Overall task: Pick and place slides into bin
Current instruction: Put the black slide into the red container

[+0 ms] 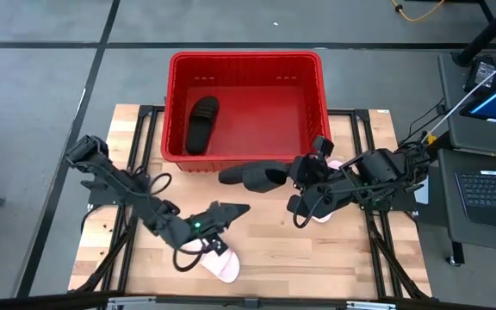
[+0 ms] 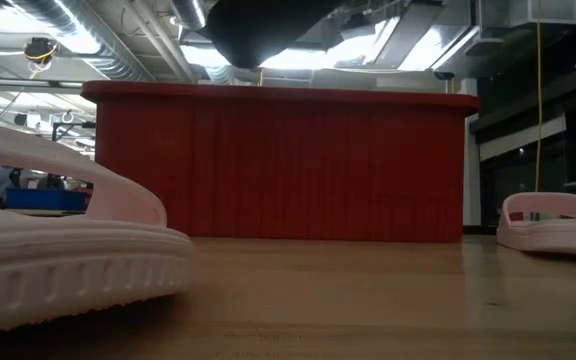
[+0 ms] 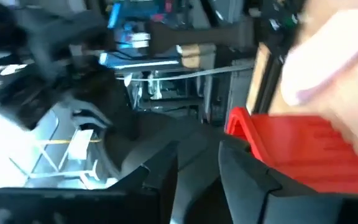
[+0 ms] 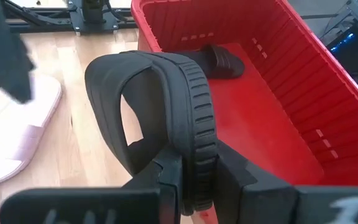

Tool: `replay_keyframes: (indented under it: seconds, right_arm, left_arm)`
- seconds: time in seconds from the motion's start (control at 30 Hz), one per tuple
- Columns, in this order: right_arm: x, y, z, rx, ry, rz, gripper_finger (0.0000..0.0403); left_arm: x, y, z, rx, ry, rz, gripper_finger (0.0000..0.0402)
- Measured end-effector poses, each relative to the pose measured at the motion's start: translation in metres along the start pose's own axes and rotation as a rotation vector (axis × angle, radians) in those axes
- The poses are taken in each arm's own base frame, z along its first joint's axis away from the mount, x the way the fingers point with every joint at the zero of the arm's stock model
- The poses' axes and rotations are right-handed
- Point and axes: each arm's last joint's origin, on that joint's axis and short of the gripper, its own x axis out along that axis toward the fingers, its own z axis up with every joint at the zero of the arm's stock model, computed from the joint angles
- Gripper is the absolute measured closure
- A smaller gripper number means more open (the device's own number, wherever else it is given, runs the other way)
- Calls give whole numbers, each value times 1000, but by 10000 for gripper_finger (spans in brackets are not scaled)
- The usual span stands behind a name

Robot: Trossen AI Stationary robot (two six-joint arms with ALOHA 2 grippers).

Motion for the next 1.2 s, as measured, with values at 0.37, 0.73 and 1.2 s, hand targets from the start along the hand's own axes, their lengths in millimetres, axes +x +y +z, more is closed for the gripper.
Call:
replay_keyframes:
  seconds: [0.37,0.73,1.2]
  right_arm:
    - [-1,1,0,39,15,50,348]
    - [-3,4,7,91,-18,127,349]
    - [-4,5,8,108,-18,158,349]
  left_arm:
    - [10,-3,-7,209,24,-24,272]
    - [18,-3,-13,260,58,-31,282]
    - [18,-3,-14,321,87,-35,307]
